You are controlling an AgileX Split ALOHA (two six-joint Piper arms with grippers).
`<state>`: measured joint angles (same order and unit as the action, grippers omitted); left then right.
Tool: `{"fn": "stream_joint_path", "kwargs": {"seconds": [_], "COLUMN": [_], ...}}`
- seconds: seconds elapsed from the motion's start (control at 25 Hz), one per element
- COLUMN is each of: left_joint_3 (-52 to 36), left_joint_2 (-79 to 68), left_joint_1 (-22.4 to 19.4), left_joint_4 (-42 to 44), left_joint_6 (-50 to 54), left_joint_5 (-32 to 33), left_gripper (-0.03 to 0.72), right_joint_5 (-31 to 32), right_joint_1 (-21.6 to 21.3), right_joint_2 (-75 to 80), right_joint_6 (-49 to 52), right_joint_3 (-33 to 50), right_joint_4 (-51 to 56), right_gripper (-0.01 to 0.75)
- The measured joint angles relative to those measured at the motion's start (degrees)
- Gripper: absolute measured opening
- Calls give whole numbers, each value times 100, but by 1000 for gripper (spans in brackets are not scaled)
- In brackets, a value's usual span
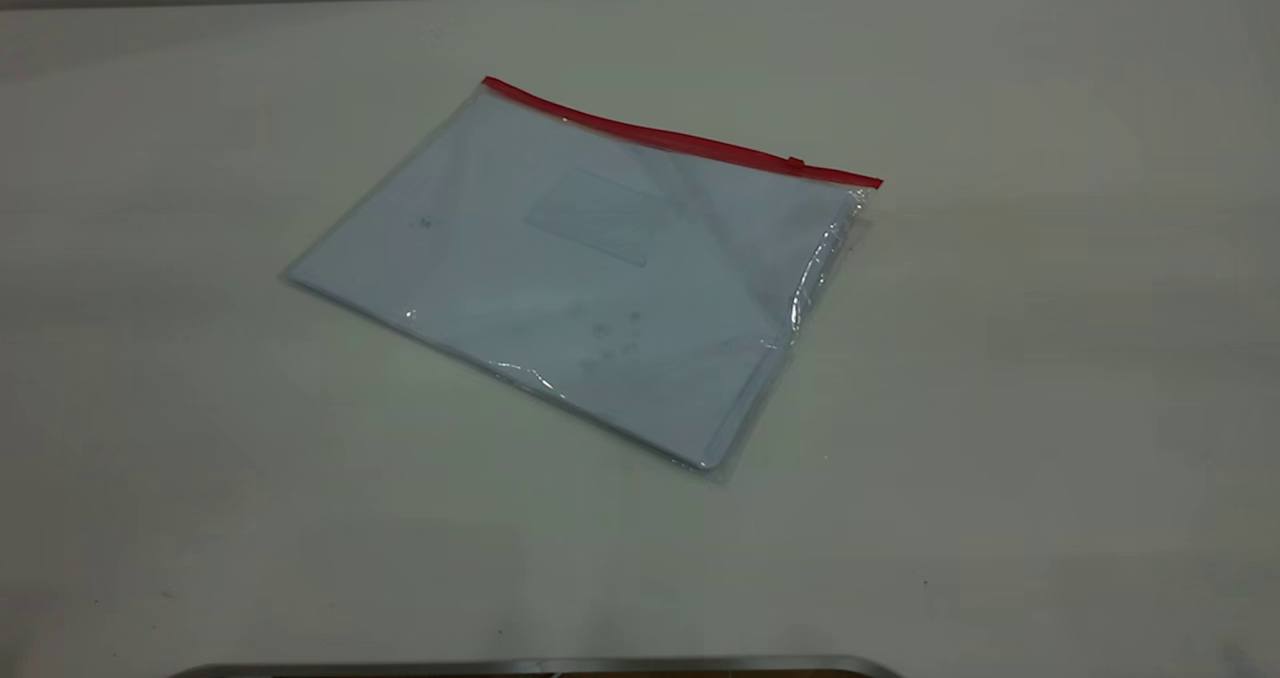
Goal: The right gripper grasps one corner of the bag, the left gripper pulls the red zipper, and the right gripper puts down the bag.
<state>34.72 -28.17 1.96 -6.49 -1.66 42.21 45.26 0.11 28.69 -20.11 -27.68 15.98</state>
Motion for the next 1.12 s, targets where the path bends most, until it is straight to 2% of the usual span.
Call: {"fn": "stream_joint_path", "kwargs": {"seconds": [0.12,0.28,0.48,0.6,0.72,0.8,0.96,1.12], "left_joint_3": [179,387,620,705,751,751,814,946], "left_joint_2": [-996,-2161,-3279,-3806,-4198,-4423,-4806,-5007], "left_joint_1": [0,0,0,0,0,0,0,0], "left_joint_4": [-311,-928,-1762,-2234,-2643,-2899,-3341,-3615], "left_joint_6": [-391,-1155,-2209,-2713,-3106,-3325,-3722,-4076], "left_joint_5": [-603,-1291,-1815,-2020,-2075,-2092,-2135,-2187], "left_gripper": [493,512,515,515,517,517,517,517], "right_joint_5": [-687,-1489,-1874,-1985,-1981,-1815,-1134,-883], "right_joint_1": [0,0,0,0,0,0,0,0], "right_joint_2": [1022,2573,4465,5514,6502,7195,8493,9664], "right_joint_6": [-551,-1638,-3656,-5234,-6791,-7392,-7814,-7843], "right_joint_3": [0,0,0,-66,-319,-608,-1447,-2384], "right_joint_4": [653,1983,4429,6152,7716,8318,8546,8590], "right_gripper": [557,561,562,562,562,562,546,541]}}
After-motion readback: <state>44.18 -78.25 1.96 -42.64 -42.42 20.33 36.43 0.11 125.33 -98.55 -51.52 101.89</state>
